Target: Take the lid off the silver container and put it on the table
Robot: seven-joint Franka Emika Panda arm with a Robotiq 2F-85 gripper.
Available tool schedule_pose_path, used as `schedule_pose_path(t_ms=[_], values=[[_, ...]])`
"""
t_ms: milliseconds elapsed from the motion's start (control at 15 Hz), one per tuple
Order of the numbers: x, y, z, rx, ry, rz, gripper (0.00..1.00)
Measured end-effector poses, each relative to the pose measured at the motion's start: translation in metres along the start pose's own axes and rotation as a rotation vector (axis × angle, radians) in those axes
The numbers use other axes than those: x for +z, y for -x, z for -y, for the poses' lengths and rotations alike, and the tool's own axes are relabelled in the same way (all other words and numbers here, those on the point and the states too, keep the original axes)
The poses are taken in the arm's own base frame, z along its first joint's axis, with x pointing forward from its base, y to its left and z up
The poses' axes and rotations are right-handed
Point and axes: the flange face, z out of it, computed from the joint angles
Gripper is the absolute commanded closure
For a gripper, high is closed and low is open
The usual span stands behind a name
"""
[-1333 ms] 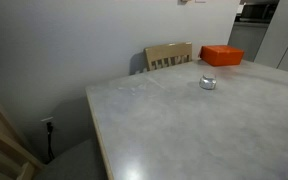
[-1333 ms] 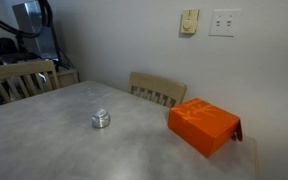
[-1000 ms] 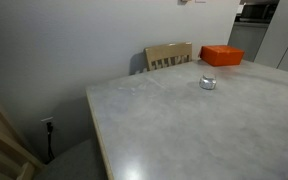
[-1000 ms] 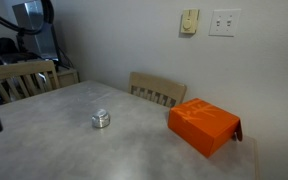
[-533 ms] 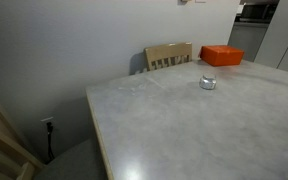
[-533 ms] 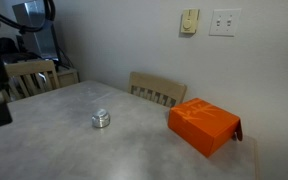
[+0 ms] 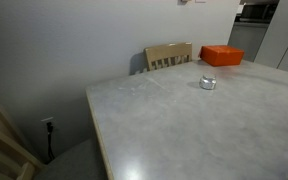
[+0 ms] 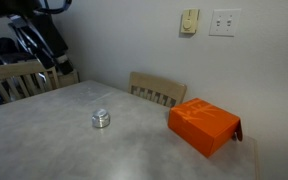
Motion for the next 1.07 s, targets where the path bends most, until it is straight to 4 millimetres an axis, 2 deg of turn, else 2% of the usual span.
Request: schedule_pose_path(t_ms=[133,533,667,800,1067], values=[[0.002,-0.008,0.010,0.007,-0.024,-0.046,0.00],[0.006,-0.008,0.012,-0.014,-0.028,-0.034,0.00],[0.011,-0.016,0.016,-0.070,-0.032,-0.022,0.00],[0.016,-0.040,0.023,-0.143,-0.037,-0.023,0.00],[0.032,-0.109,0.048,-0.288,-0.057,-0.027,0.00]])
